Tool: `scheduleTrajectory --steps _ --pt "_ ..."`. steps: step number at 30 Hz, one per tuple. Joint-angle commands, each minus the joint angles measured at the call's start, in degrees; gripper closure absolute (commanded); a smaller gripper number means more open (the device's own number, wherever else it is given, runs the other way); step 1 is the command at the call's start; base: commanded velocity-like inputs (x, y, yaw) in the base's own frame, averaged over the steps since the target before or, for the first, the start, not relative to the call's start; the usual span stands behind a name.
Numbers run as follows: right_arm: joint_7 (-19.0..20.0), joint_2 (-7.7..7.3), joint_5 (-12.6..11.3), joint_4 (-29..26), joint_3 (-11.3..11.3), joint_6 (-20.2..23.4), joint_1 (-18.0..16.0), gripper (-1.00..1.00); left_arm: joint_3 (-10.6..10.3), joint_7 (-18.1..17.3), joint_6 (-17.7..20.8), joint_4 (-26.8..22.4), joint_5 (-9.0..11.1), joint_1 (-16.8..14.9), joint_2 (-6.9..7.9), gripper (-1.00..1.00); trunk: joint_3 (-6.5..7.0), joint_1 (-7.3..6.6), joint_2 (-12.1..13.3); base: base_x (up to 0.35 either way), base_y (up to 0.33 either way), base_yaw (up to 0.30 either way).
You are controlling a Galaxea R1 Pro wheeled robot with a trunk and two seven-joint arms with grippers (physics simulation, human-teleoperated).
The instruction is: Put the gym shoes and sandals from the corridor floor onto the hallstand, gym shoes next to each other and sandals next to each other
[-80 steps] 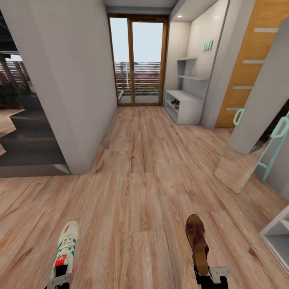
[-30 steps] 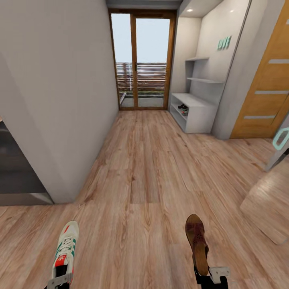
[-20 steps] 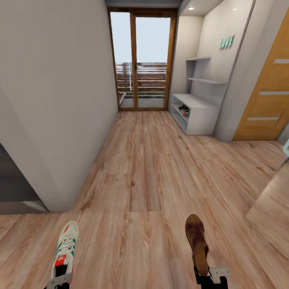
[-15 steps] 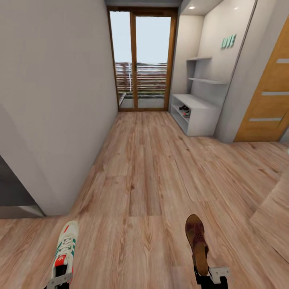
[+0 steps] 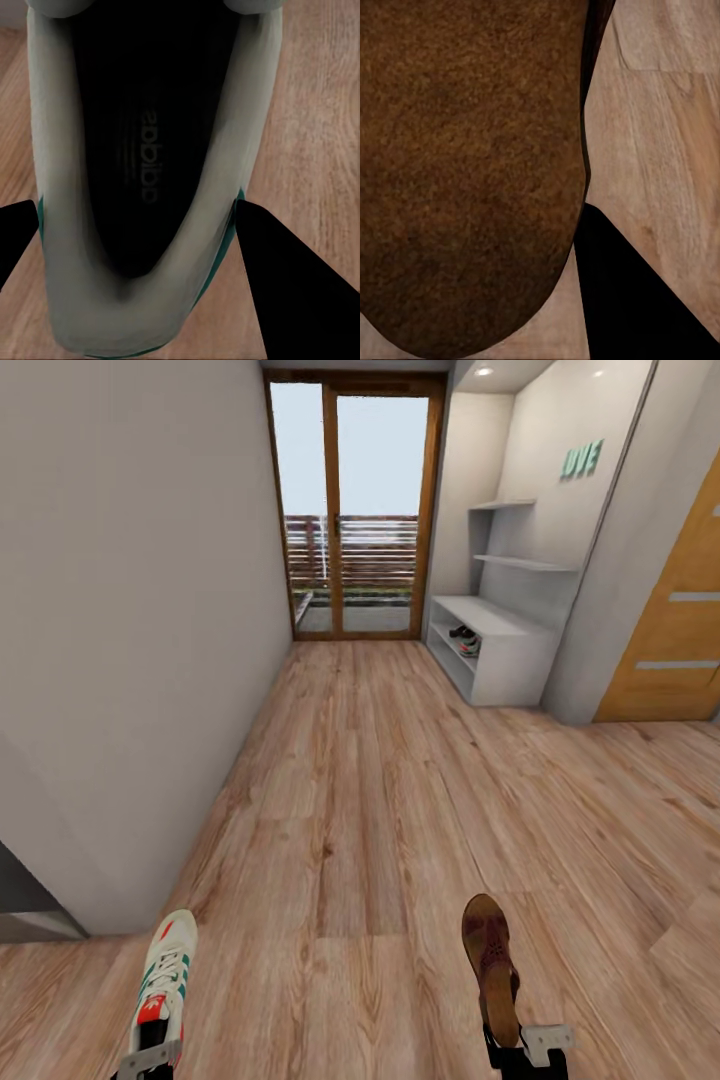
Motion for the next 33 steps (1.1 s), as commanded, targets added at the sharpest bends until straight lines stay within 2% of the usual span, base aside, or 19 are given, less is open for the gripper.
scheduleTrajectory --steps 1,33 --pt "0.2 0.00 0.2 0.0 -0.4 -0.1 0.0 1.00 0.5 -0.4 -0.2 0.0 -0.5 -0.1 -0.03 1.00 -0.05 0.02 0.0 0.340 0.000 0.000" --pt "0.2 0.09 0.2 0.0 -0.4 -0.1 0.0 1.00 0.5 -0.4 -0.2 0.1 -0.6 -0.1 -0.04 1.00 -0.05 0.02 0.0 0.340 0.000 0.000"
